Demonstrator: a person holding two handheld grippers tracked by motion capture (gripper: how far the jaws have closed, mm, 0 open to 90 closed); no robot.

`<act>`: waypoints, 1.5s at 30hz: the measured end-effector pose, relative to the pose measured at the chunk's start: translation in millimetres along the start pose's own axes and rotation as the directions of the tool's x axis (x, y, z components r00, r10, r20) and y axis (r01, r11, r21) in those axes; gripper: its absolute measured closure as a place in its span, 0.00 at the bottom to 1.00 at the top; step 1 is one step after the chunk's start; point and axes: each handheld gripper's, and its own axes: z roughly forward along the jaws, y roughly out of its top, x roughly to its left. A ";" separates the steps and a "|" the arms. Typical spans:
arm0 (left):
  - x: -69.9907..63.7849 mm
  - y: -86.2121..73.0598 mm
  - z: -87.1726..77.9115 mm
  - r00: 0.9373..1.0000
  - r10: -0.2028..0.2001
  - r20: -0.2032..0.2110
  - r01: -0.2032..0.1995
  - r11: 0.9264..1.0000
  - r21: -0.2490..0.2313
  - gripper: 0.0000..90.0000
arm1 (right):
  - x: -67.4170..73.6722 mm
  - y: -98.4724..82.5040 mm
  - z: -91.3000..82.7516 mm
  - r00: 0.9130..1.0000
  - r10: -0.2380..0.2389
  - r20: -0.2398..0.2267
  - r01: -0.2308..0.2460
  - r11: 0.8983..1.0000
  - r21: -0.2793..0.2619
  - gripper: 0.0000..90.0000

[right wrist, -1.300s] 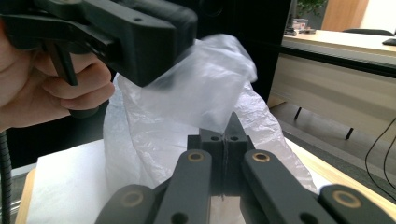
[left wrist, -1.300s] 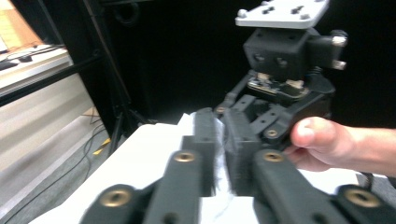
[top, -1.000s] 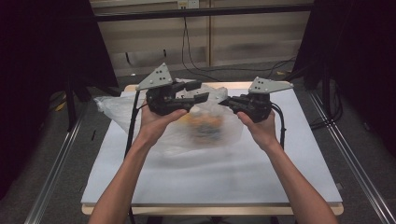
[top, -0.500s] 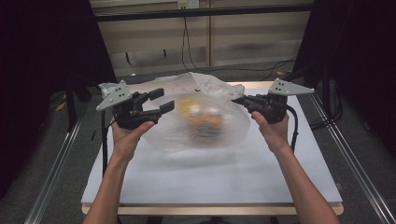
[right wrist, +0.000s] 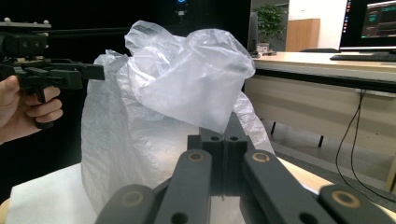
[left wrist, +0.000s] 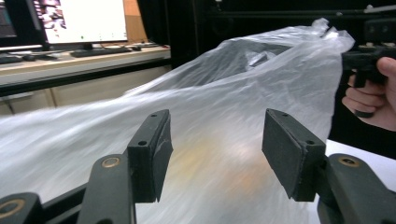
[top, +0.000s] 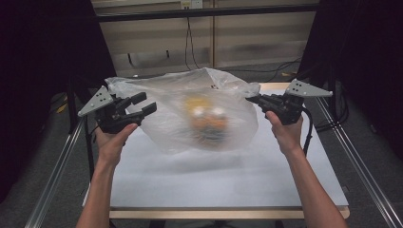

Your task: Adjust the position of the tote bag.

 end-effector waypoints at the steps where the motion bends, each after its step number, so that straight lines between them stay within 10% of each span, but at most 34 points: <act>1: 2.0 -0.5 -1.5 1.000 -0.002 -0.001 0.002 1.000 0.001 0.47 | -0.8 -0.4 -0.4 1.000 0.000 0.003 0.000 1.000 -0.003 1.00; 13: 26.3 -7.6 -22.5 0.996 -0.047 -0.076 0.046 0.999 -0.016 0.45 | -6.6 -1.4 -5.9 1.000 -0.004 0.029 0.004 1.000 -0.005 1.00; 18: 40.4 -16.5 -30.0 0.985 -0.101 -0.143 0.099 0.995 -0.022 0.36 | -8.6 -0.6 -9.4 0.999 -0.002 0.037 0.003 1.000 -0.014 1.00; 24: 46.6 -27.1 -16.4 0.984 -0.139 -0.110 0.139 0.990 -0.008 0.30 | -8.2 -1.6 -7.8 0.999 -0.002 0.033 0.003 1.000 -0.007 1.00; 27: 43.2 -25.4 -8.9 0.989 -0.109 -0.097 0.111 0.994 0.017 0.43 | -7.5 -0.9 -7.5 1.000 -0.008 0.027 0.008 1.000 -0.007 1.00; 32: 42.4 -24.8 -7.4 0.996 -0.088 -0.031 0.088 0.996 -0.007 0.99 | -7.7 2.7 -11.6 0.999 -0.016 0.034 0.016 1.000 -0.015 1.00; 45: 24.8 -8.4 -6.0 0.999 -0.030 0.045 0.032 0.999 -0.035 1.00 | -16.6 14.9 -39.4 0.996 -0.001 0.093 0.008 0.997 -0.076 1.00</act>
